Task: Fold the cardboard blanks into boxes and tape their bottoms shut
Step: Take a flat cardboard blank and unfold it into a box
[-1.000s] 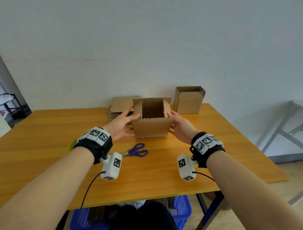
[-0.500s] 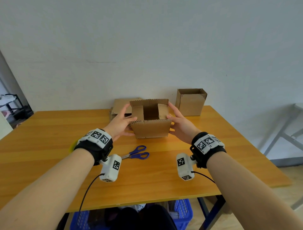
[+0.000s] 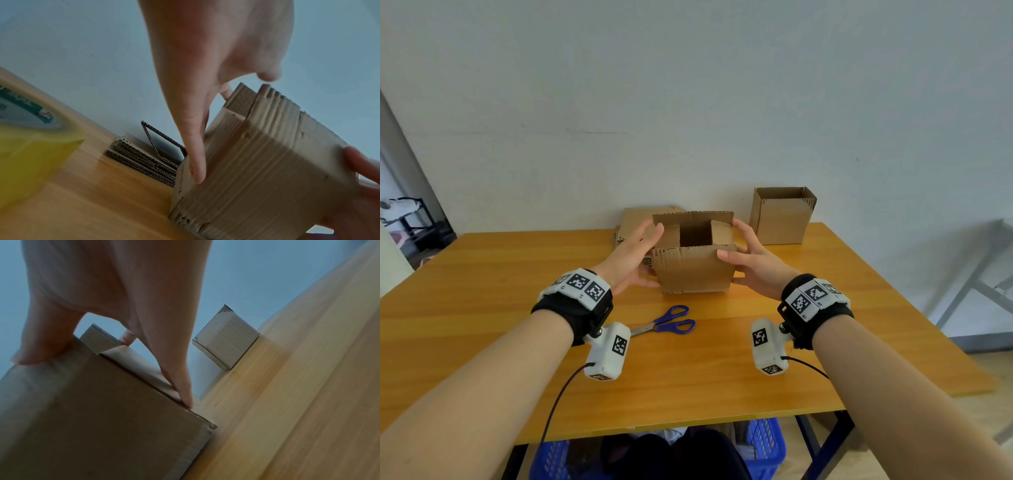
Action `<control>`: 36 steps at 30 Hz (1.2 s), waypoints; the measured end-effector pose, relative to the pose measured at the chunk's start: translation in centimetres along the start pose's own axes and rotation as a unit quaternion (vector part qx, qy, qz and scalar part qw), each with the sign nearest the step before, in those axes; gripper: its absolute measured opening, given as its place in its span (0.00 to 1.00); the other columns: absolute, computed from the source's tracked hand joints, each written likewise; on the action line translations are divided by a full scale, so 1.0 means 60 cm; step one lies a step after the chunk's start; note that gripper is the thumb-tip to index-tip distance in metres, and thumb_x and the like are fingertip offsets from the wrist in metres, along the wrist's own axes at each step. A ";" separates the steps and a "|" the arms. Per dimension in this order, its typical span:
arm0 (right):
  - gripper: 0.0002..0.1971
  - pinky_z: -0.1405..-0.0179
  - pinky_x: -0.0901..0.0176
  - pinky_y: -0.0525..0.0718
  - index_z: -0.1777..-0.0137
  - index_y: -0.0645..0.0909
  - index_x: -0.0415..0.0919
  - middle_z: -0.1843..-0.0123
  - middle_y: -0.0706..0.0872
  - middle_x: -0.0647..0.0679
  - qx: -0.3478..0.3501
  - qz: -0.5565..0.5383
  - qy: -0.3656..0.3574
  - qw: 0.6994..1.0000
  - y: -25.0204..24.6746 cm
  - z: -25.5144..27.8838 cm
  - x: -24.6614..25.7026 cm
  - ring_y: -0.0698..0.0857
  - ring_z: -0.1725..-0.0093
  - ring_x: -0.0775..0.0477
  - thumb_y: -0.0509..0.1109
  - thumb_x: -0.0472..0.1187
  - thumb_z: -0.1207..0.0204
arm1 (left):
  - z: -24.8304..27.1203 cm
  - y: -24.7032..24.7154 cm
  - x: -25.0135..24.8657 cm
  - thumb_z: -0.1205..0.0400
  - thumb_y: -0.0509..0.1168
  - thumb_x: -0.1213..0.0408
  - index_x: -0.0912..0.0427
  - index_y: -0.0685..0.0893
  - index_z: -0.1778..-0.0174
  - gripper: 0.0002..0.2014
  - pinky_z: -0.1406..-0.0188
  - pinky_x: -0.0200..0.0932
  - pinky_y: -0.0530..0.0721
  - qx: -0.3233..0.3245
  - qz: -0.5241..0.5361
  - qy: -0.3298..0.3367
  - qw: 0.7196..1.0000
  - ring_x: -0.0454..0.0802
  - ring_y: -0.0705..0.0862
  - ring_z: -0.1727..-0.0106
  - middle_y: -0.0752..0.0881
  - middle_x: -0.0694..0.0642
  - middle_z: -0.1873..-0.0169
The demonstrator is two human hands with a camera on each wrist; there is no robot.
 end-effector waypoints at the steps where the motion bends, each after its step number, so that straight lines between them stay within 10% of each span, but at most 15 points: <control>1: 0.37 0.27 0.29 0.65 0.29 0.58 0.68 0.25 0.71 0.42 -0.006 -0.004 0.000 1.000 -0.001 -0.001 0.001 0.72 0.28 0.37 0.74 0.41 0.30 | 0.002 0.003 0.000 0.28 0.64 0.32 0.35 0.55 0.21 0.40 0.42 0.69 0.82 0.015 0.003 -0.003 1.000 0.72 0.64 0.23 0.54 0.53 0.17; 8: 0.32 0.31 0.30 0.72 0.28 0.59 0.66 0.30 0.72 0.41 -0.039 -0.015 0.010 0.999 -0.013 -0.005 -0.006 0.76 0.34 0.35 0.69 0.38 0.22 | -0.001 -0.002 0.000 0.21 0.67 0.71 0.37 0.59 0.23 0.37 0.40 0.71 0.80 0.031 0.004 0.015 0.999 0.65 0.82 0.38 0.72 0.59 0.27; 19: 0.58 0.27 0.25 0.66 0.21 0.45 0.72 0.18 0.60 0.44 0.028 0.079 0.032 0.996 -0.007 -0.005 -0.012 0.66 0.22 0.35 0.77 0.25 0.33 | -0.002 -0.015 -0.005 0.16 0.62 0.62 0.30 0.60 0.24 0.29 0.43 0.66 0.84 0.002 -0.090 0.031 0.995 0.65 0.88 0.48 0.76 0.61 0.29; 28: 0.45 0.38 0.27 0.79 0.28 0.62 0.67 0.20 0.65 0.48 -0.013 0.116 -0.039 0.992 -0.010 -0.006 0.001 0.78 0.31 0.37 0.80 0.28 0.35 | -0.001 -0.004 -0.014 0.14 0.55 0.73 0.38 0.74 0.33 0.23 0.47 0.69 0.84 0.030 -0.024 0.048 0.998 0.65 0.84 0.43 0.79 0.61 0.35; 36: 0.35 0.45 0.36 0.86 0.27 0.66 0.64 0.26 0.72 0.50 -0.026 0.154 -0.064 0.986 -0.009 -0.005 0.002 0.78 0.32 0.42 0.76 0.36 0.28 | -0.006 -0.006 -0.018 0.13 0.54 0.64 0.45 0.82 0.39 0.14 0.49 0.64 0.87 0.018 -0.050 0.055 0.997 0.63 0.83 0.39 0.75 0.54 0.29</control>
Point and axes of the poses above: each hand's wrist, its own z-axis away from the middle knuckle, its own y-axis out of the palm, x = y × z, the point moved 6 cm from there along -z, towards the middle knuckle
